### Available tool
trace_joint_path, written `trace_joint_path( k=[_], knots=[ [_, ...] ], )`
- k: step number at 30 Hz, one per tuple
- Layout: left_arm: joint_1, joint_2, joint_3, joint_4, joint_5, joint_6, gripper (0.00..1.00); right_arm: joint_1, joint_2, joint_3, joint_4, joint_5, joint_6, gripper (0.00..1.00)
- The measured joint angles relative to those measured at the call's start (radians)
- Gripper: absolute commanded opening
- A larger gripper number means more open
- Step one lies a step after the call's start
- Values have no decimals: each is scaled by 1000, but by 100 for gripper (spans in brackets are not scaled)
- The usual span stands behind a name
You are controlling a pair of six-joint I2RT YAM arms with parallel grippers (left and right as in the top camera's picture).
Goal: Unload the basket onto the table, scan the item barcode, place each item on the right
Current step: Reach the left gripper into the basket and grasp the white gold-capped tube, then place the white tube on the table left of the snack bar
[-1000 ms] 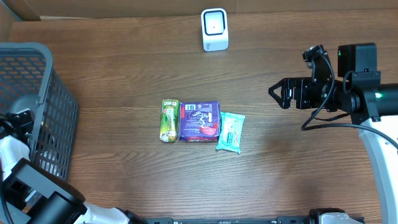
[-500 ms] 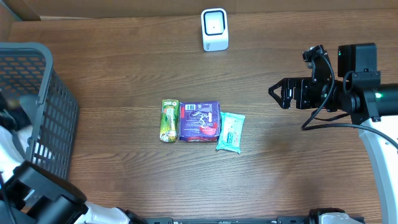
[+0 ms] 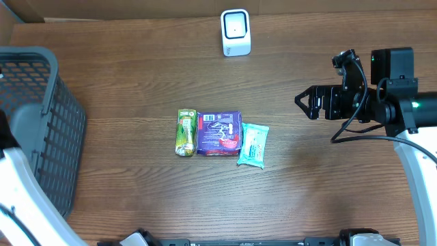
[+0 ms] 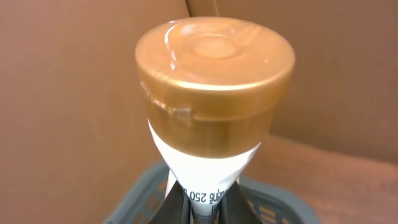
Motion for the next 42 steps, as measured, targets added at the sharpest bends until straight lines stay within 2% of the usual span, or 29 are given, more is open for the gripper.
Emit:
trace_joint_path(
  k=[7,13,19,23,27,32,40,42],
  knots=[
    [-79,-149,2,-66,-17,-86,4,0,0,0,0,0,0,100],
    [-195,-214,7,-253,35,-284,4,0,0,0,1,0,9,100],
    [-296,-149,13,-562,72,-441,4,0,0,0,1,0,21,100],
    [-339,-36,-18,-660,79,-482,4,0,0,0,1,0,23,100],
    [-381,94,-127,-631,85,-494,4,0,0,0,0,0,24,100],
    [-442,240,-299,-494,88,-509,4,0,0,0,-16,0,26,100],
    [-473,313,-355,-425,92,-515,4,0,0,0,-33,0,26,100],
    [-473,312,-355,-426,91,-515,21,0,0,0,-33,0,26,100]
  ],
)
